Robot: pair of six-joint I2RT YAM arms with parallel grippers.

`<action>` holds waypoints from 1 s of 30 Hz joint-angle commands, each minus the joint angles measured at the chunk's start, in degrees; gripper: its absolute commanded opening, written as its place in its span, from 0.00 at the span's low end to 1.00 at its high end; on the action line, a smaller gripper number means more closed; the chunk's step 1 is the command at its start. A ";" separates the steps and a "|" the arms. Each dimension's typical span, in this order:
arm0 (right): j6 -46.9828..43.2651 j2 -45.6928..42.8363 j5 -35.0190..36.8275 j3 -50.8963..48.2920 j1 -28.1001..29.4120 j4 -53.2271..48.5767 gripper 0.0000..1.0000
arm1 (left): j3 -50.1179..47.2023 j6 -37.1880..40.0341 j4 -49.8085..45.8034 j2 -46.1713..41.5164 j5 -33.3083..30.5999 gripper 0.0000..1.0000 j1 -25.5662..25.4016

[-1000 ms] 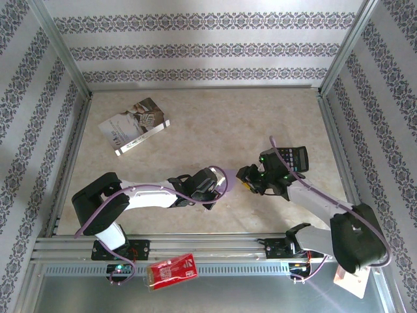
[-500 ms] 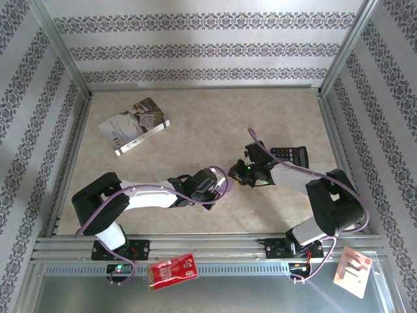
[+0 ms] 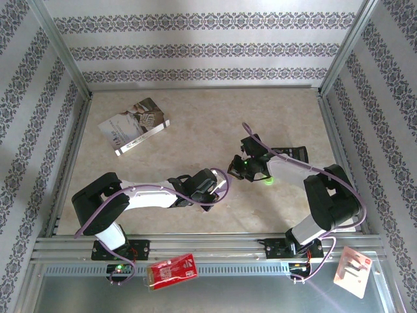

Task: Fold a paper plane with a square sheet of paper (pick it up from the middle)
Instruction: Fold the wing for the fifth time at the center of the table.

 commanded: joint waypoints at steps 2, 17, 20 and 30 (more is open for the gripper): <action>-1.19 1.44 -0.20 1.90 0.17 -2.48 0.01 | -0.36 2.50 -2.90 -0.02 0.31 0.11 -1.32; -3.48 5.29 -2.46 4.83 -1.78 -5.28 0.01 | 0.30 4.66 -4.44 -0.52 0.42 0.06 -3.03; -3.63 5.90 -3.59 5.27 -1.70 -5.41 0.01 | 0.61 3.59 -4.47 -0.13 -0.06 0.06 -3.12; -7.64 2.88 -6.64 5.98 -3.64 -7.70 0.26 | -0.79 -8.73 2.37 -0.37 8.09 0.00 -1.01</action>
